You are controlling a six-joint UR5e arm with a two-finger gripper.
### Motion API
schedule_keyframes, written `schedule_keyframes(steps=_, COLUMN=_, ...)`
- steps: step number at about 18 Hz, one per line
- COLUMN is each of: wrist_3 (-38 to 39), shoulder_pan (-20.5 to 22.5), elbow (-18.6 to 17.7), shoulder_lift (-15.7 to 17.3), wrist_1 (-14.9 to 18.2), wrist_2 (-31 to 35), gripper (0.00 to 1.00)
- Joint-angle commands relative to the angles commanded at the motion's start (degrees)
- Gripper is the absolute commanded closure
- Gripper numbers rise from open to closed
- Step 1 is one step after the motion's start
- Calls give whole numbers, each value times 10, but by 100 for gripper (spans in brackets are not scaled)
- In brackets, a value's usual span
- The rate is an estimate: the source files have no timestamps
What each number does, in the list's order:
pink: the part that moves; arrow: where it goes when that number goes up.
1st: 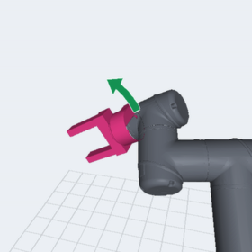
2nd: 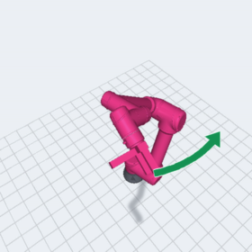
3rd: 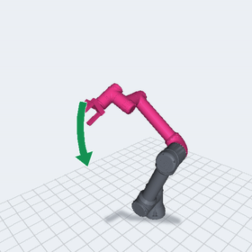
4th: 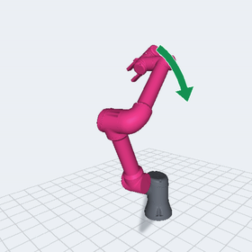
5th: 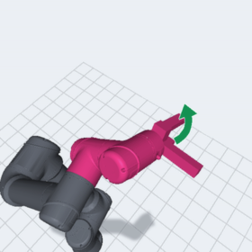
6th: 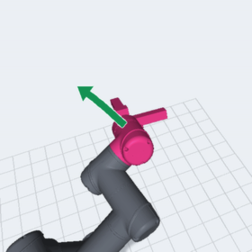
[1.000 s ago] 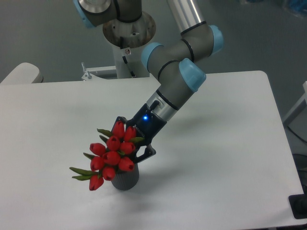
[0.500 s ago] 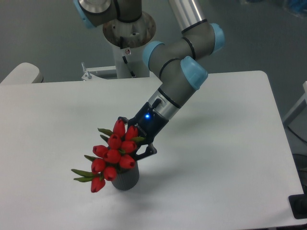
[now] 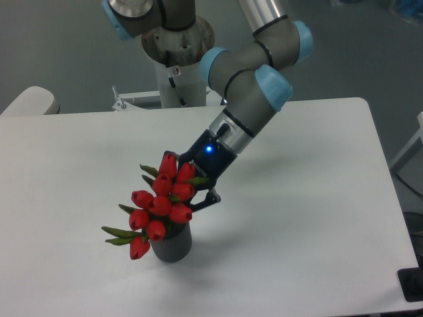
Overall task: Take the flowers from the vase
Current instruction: 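Lift the gripped tulips straight up out of the grey vase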
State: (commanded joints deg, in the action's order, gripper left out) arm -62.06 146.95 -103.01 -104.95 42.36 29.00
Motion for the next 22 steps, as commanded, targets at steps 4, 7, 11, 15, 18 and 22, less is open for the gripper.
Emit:
schedule_keyframes(steps=4, wrist_3=19, shoulder_pan=-1, elbow=15, shoulder_lift=0, wrist_1=0, wrist_2=0, gripper=60)
schedule_keyframes(steps=7, wrist_3=47, shoulder_pan=-1, elbow=30, shoulder_lift=6, wrist_1=0, wrist_2=-11, gripper=60)
schedule_keyframes(steps=11, wrist_3=71, shoulder_pan=0, elbow=45, shoulder_lift=11, wrist_1=1, wrist_2=-18, gripper=60)
schedule_keyframes(steps=15, wrist_3=107, shoulder_pan=1, elbow=76, shoulder_lift=14, wrist_1=1, wrist_2=-18, gripper=60)
schedule_keyframes(steps=18, wrist_3=148, shoulder_pan=4, elbow=107, shoulder_lift=13, wrist_1=2, wrist_2=-22, gripper=60)
schedule_keyframes(steps=22, wrist_3=160, shoulder_pan=11, elbow=126, shoulder_lift=18, wrist_1=3, wrist_2=-30, gripper=60)
